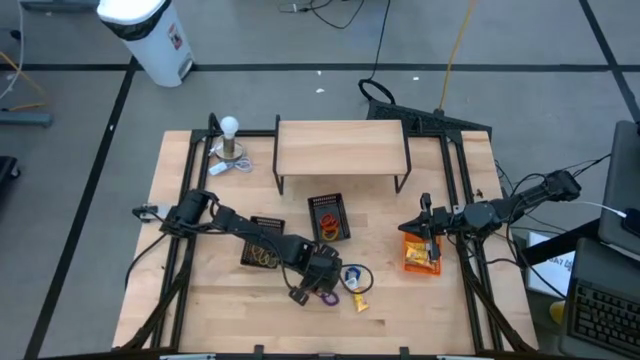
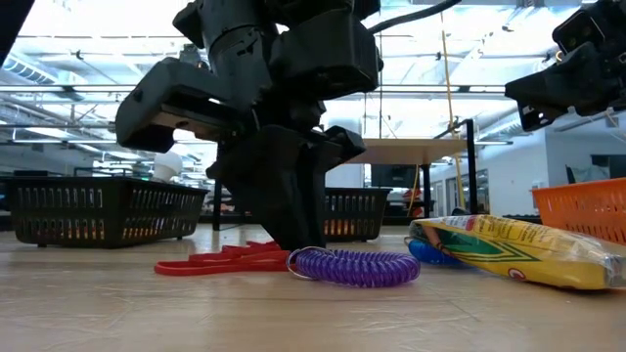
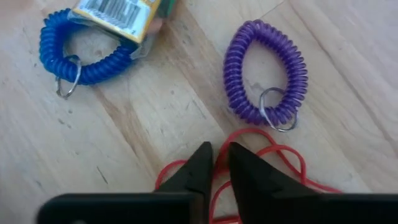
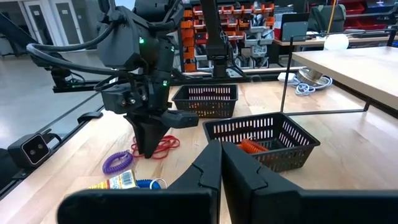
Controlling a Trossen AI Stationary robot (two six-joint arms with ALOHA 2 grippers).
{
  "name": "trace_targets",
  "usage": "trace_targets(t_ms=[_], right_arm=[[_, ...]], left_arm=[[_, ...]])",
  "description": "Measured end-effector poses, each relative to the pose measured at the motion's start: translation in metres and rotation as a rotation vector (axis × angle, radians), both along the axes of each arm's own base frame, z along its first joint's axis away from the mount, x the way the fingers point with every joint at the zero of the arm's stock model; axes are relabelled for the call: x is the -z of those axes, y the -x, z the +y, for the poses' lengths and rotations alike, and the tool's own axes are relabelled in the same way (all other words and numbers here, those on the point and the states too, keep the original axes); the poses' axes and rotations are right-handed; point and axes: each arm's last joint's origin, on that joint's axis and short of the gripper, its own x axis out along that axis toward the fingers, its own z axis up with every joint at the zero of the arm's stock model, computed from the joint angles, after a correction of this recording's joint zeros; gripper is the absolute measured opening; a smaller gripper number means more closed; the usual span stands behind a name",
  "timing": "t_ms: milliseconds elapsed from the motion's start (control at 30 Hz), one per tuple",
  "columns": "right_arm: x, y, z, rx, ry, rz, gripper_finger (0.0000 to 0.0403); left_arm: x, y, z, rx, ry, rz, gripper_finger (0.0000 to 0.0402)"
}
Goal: Pick & Place Office Desk Supplies
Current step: Put the red rubber band into the left black bin
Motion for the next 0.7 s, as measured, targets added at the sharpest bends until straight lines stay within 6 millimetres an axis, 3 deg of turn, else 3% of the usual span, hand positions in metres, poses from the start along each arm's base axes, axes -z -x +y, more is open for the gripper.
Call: trace_targets(t_ms=[100, 200, 367, 533, 700], right_arm=[[0.0, 0.0, 0.0, 0.0, 0.001, 0.001, 0.0], [0.0, 0.0, 0.0, 0.0, 0.001, 0.001, 0.0], [0.0, 0.0, 0.0, 0.0, -0.001, 0.001, 0.0], [-0.001, 0.0, 0.0, 0.0, -0.01, -0.007, 0.0], [-0.001, -0.001, 0.0, -0.002, -0.009, -0.005, 0.0]], left_arm=[[0.003, 0.0, 0.0, 0.011, -0.003, 0.006, 0.0009], [0.002, 0.0, 0.0, 0.019, -0.01, 0.002, 0.0005], [-0.026, -0.002, -0.004, 0.014, -0.056, -0.054, 0.0002], [-0.099, 0.002, -0.01, 0.012, -0.056, -0.253, 0.0002], [-0.147, 0.024, -0.01, -0.012, -0.046, -0.36, 0.0001]])
